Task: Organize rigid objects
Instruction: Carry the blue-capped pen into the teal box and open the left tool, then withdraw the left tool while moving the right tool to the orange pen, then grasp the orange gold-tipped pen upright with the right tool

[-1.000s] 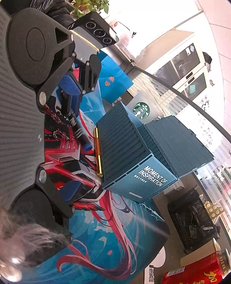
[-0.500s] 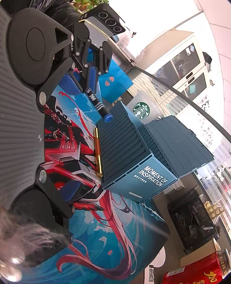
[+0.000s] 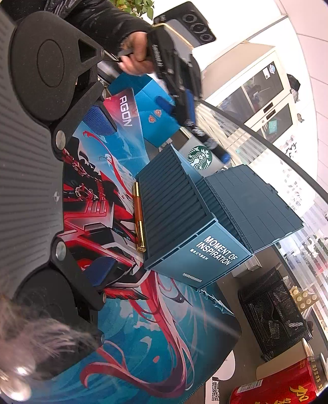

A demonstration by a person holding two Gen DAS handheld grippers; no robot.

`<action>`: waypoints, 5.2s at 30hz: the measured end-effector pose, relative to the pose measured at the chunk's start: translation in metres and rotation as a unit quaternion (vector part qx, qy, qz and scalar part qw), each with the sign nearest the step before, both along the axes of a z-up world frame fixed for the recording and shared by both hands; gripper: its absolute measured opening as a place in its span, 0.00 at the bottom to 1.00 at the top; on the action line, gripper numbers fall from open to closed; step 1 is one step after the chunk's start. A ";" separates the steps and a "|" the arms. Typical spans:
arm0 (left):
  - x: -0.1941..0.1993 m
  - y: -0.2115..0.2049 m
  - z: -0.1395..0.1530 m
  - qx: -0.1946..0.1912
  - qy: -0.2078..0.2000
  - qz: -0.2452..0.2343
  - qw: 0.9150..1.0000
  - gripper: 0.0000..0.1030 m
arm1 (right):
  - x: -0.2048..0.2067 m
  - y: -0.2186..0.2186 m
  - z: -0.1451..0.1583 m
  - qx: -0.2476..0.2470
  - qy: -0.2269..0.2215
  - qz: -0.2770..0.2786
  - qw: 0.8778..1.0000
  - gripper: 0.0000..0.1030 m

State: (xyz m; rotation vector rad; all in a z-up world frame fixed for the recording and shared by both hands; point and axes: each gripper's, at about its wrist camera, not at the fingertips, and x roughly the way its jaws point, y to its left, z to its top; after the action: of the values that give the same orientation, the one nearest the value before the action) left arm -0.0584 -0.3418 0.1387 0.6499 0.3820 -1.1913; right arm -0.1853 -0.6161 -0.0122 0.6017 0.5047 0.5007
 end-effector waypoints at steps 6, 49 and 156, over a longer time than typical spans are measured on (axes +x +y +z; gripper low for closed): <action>0.022 -0.015 0.000 0.010 -0.007 0.006 1.000 0.11 | 0.000 0.000 0.000 0.000 0.000 0.000 1.000 1.00; 0.072 -0.048 -0.036 0.045 0.038 -0.017 0.998 0.27 | 0.003 0.000 -0.001 -0.003 0.001 0.001 1.000 1.00; 0.030 0.217 -0.131 -0.156 0.171 0.364 0.902 1.00 | 0.038 0.271 0.069 -0.499 0.004 0.200 0.843 0.09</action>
State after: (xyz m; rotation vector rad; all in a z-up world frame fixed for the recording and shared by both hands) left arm -0.0288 -0.1249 0.0080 -0.0135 0.6454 -0.6099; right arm -0.1474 -0.3449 0.0566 -0.5251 0.8156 0.5472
